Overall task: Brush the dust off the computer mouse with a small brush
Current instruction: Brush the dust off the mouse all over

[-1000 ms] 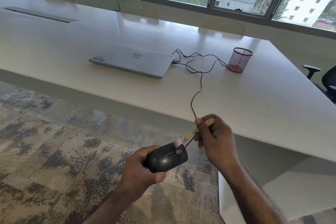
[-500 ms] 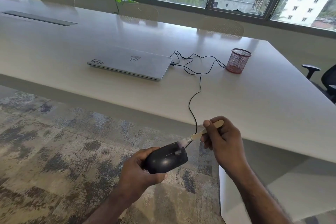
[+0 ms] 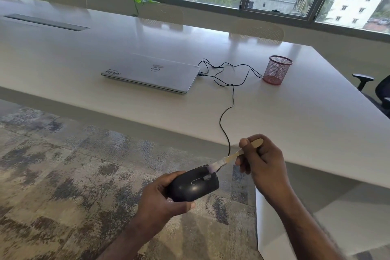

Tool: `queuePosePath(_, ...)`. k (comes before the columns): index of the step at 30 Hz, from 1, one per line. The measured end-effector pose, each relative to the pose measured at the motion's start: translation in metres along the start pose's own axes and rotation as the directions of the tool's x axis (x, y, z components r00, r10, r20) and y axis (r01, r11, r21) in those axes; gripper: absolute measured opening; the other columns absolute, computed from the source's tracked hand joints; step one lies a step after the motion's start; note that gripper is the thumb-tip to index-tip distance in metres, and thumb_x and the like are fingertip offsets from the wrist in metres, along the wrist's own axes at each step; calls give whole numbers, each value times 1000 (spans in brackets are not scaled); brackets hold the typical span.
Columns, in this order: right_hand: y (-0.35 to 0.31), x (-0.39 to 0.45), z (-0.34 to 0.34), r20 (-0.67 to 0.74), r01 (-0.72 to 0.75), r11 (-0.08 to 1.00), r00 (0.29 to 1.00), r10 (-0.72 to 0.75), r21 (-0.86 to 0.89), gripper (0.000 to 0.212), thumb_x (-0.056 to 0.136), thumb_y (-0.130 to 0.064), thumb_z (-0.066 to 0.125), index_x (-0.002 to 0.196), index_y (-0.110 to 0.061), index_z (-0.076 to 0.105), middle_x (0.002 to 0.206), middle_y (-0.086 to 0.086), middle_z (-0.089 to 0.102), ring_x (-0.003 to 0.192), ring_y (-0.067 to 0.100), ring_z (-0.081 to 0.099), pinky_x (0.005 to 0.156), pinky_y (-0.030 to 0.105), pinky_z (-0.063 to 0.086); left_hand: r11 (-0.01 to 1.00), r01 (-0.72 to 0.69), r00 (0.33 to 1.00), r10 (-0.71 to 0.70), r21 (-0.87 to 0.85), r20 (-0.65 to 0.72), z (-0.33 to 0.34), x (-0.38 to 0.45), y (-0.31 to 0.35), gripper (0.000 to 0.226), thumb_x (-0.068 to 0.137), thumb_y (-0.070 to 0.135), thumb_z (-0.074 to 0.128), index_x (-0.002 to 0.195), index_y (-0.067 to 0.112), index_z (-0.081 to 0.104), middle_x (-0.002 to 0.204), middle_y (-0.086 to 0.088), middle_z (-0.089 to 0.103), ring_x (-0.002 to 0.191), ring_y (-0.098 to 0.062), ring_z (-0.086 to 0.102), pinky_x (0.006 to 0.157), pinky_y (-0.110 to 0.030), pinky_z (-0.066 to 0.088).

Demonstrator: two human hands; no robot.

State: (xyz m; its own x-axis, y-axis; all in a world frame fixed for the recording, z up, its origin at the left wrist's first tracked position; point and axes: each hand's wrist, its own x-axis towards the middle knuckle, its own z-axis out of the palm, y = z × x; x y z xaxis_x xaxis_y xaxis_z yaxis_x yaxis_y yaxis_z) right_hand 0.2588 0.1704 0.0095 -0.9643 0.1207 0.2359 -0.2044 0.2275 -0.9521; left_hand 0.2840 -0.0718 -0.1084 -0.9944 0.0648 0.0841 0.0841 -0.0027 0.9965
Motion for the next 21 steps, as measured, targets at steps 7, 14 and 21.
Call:
queuePosePath(7, -3, 2, 5, -63, 28, 971, 997, -44, -236, 22, 102, -26, 60, 80, -22, 59, 63, 4, 70, 47, 14, 59, 50, 24, 48, 1000, -19, 1000, 19, 20, 10, -2, -2, 2, 71, 43, 21, 99, 110, 39, 81, 113, -1, 80, 99, -16, 78, 82, -26, 63)
queuePosePath(14, -16, -5, 25, -5, 18, 988, 1000, -19, -152, 23, 103, -25, 60, 82, -14, 60, 60, 8, 69, 48, 18, 59, 52, 35, 50, 997, -39, 999, 38, 70, 24, -4, -3, 2, 72, 45, 25, 99, 113, 39, 79, 114, 0, 78, 100, -20, 77, 83, -32, 64)
queuePosePath(21, -19, -4, 18, -89, 35, 958, 994, -63, -285, 22, 103, -25, 61, 81, -21, 59, 59, 5, 68, 48, 8, 58, 49, 21, 45, 995, -48, 999, 47, 92, 17, -4, -5, 0, 72, 44, 25, 99, 111, 41, 80, 114, 1, 77, 101, -22, 76, 85, -34, 63)
